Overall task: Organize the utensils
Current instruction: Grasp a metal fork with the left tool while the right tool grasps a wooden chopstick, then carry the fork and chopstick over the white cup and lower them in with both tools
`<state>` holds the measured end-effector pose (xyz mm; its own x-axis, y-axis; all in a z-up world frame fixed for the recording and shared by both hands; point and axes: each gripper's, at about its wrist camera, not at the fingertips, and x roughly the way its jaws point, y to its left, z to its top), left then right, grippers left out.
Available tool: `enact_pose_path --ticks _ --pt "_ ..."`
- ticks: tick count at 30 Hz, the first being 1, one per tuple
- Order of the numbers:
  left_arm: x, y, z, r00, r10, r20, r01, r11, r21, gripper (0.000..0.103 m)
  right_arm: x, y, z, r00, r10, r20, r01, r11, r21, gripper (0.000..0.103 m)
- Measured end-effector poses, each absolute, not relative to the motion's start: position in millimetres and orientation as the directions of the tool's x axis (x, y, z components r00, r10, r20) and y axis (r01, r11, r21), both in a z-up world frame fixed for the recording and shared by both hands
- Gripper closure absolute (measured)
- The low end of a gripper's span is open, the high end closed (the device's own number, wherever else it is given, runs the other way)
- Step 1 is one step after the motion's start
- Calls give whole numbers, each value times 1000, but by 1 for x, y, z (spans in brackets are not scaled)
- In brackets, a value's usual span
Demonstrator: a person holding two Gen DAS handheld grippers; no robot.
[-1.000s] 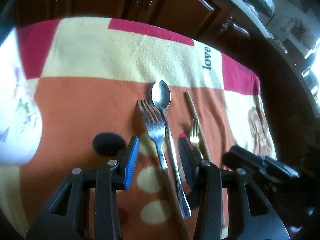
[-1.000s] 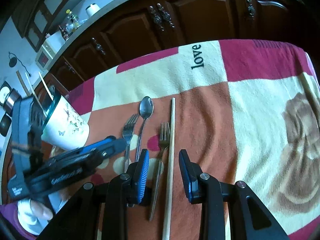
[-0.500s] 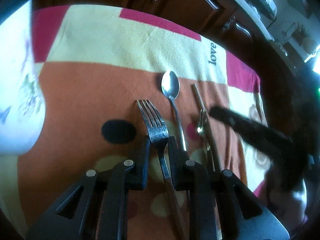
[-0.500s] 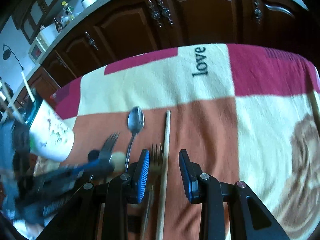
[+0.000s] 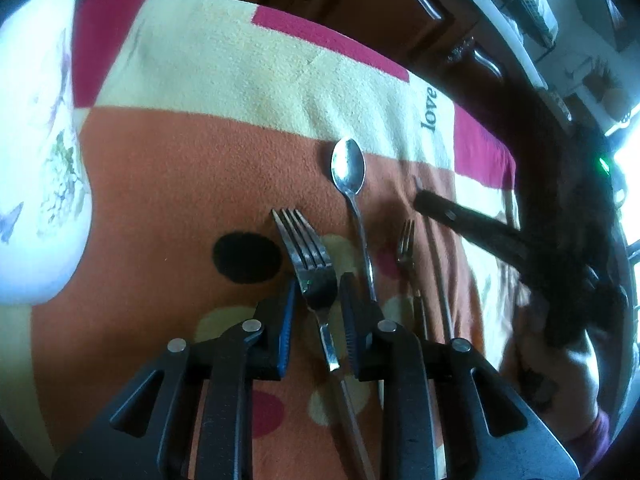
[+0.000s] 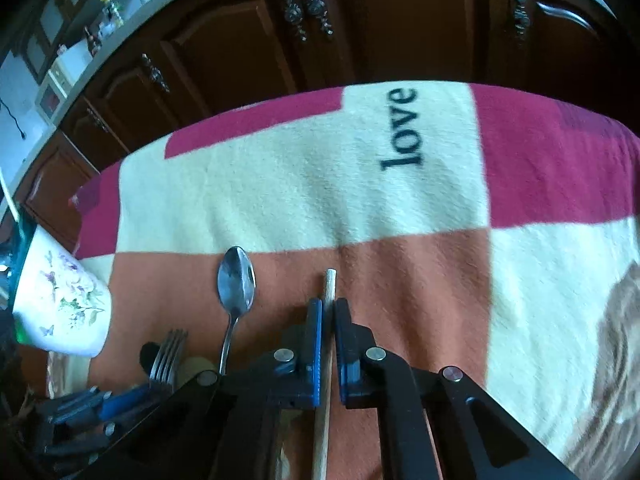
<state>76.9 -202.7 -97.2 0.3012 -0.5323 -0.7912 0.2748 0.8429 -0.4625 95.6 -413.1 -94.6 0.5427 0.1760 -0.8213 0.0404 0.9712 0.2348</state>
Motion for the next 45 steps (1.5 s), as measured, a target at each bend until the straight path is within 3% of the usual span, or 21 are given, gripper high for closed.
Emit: enact_pose_path --ticks 2,4,7,16,31,38,45 --pt "76 -207 -97 300 -532 -791 304 840 -450 85 82 -421 -88 563 199 -802 37 963 266 98" --pt "73 -213 -98 282 -534 -797 338 833 -438 99 66 -427 -78 588 214 -780 32 958 287 98" --pt "66 -214 -96 285 -528 -800 357 833 -422 102 45 -433 -64 628 229 -744 18 951 308 98" --pt "27 -197 -39 347 -585 -733 442 791 -422 102 -34 -431 0 750 236 -618 -31 946 324 98" --pt "-29 -124 66 481 -634 -606 491 767 -412 102 -98 -386 69 819 256 -514 -130 955 269 98" --pt "-23 -69 131 612 -585 -532 461 810 -361 102 -98 -354 120 834 327 -444 -236 940 248 98" --pt "12 -19 171 768 -436 -469 345 899 -270 102 -80 -307 189 821 449 -354 -388 892 230 98"
